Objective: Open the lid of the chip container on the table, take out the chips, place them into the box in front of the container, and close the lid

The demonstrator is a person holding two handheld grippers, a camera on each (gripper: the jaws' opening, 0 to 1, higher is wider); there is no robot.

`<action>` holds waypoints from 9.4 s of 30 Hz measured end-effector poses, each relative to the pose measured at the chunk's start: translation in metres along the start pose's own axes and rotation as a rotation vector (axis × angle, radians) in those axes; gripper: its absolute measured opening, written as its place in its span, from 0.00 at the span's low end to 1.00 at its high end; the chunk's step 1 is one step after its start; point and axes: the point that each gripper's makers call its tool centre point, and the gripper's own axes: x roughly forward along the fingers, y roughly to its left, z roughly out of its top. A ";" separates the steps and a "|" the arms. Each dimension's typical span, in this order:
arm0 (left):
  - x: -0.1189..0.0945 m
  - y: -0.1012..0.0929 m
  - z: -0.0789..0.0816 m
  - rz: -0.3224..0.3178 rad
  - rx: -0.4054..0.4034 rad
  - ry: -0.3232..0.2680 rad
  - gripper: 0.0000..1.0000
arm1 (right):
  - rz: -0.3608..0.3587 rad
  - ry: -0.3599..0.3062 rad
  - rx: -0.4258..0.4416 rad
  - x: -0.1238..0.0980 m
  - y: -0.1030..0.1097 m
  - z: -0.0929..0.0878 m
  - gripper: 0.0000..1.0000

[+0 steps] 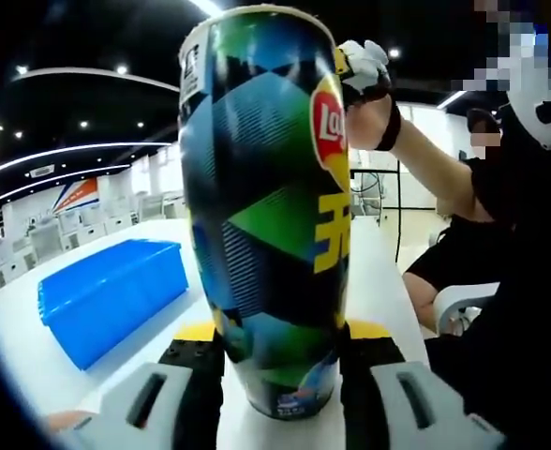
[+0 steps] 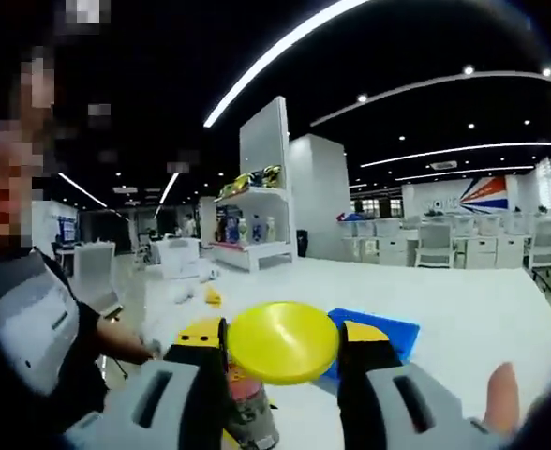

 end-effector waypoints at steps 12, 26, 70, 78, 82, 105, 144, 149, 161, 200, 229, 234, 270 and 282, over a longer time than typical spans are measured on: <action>0.000 -0.001 0.000 -0.001 0.010 0.001 0.48 | 0.114 0.098 -0.045 0.034 0.043 -0.019 0.43; 0.000 -0.001 -0.001 0.000 0.008 -0.006 0.48 | 0.122 0.180 -0.064 0.042 0.045 -0.039 0.44; 0.000 -0.003 -0.006 -0.017 -0.001 0.012 0.48 | 0.215 0.076 -0.079 0.061 0.063 -0.034 0.00; 0.000 -0.003 -0.006 -0.018 -0.007 -0.007 0.48 | 0.210 -0.017 -0.064 0.058 0.061 -0.027 0.01; 0.000 -0.004 -0.005 -0.012 0.001 -0.014 0.48 | 0.237 -0.047 -0.066 0.059 0.067 -0.026 0.17; -0.005 -0.014 0.009 -0.066 -0.064 -0.115 0.95 | 0.302 -0.226 0.095 0.048 0.077 0.012 0.97; -0.118 0.160 0.073 0.298 -0.006 -0.255 0.81 | -0.077 -0.307 0.100 0.021 -0.111 -0.001 0.88; -0.095 0.197 0.044 0.318 -0.162 -0.259 0.80 | -0.103 -0.277 0.134 0.040 -0.141 -0.039 0.88; -0.055 0.236 -0.032 0.354 -0.257 -0.127 0.79 | -0.077 -0.023 0.108 0.093 -0.157 -0.156 0.84; -0.035 0.233 -0.008 0.474 0.029 -0.057 0.37 | -0.178 0.051 -0.136 0.107 -0.182 -0.155 0.29; -0.007 0.299 -0.025 0.477 0.062 -0.022 0.37 | -0.170 0.065 -0.157 0.149 -0.240 -0.171 0.30; -0.005 0.300 -0.025 0.479 0.075 -0.024 0.38 | -0.181 0.064 -0.134 0.148 -0.241 -0.169 0.32; -0.188 0.042 0.073 0.381 0.119 0.200 0.95 | 0.036 0.260 -0.397 -0.073 0.020 -0.059 0.97; -0.193 0.001 0.059 0.370 0.143 0.302 0.95 | 0.049 0.285 -0.467 -0.092 0.053 -0.062 0.97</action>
